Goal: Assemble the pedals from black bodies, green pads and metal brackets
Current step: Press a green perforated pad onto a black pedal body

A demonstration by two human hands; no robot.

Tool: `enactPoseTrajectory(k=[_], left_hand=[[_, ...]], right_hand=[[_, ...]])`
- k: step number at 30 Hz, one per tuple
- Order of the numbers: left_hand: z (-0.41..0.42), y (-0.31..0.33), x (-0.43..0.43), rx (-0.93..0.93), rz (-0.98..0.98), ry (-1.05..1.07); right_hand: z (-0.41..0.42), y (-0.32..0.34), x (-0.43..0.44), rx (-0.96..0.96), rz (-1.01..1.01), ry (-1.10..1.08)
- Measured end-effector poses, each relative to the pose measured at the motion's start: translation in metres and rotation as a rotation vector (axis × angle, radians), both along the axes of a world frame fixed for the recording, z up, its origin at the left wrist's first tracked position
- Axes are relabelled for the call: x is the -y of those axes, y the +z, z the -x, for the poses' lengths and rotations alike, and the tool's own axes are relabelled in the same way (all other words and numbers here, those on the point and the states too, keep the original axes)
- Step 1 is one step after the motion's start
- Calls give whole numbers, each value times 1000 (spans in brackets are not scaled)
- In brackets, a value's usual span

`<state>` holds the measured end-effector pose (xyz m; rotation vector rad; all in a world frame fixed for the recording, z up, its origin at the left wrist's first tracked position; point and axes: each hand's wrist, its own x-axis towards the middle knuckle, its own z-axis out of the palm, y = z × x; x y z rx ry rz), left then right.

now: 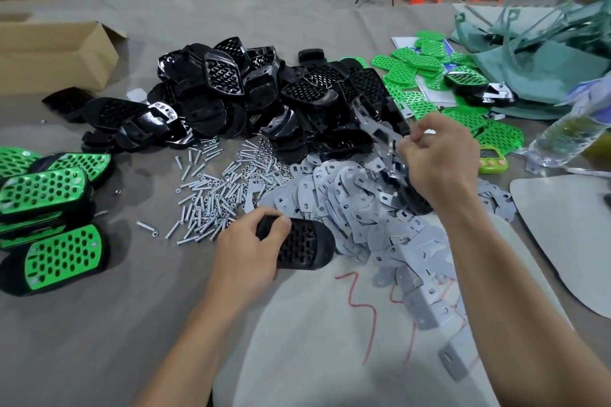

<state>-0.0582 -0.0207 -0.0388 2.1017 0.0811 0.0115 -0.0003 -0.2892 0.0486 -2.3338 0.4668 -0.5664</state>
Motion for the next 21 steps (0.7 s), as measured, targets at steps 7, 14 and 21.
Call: enactPoseTrajectory(k=[7, 14, 21], left_hand=[[3, 2, 2, 22, 43, 12], [7, 3, 2, 44, 117, 97], [12, 7, 1, 96, 163, 210]], right_hand=[[35, -3, -36, 106, -131, 166], [57, -12, -80, 163, -331, 271], [85, -23, -111, -76, 31, 435]])
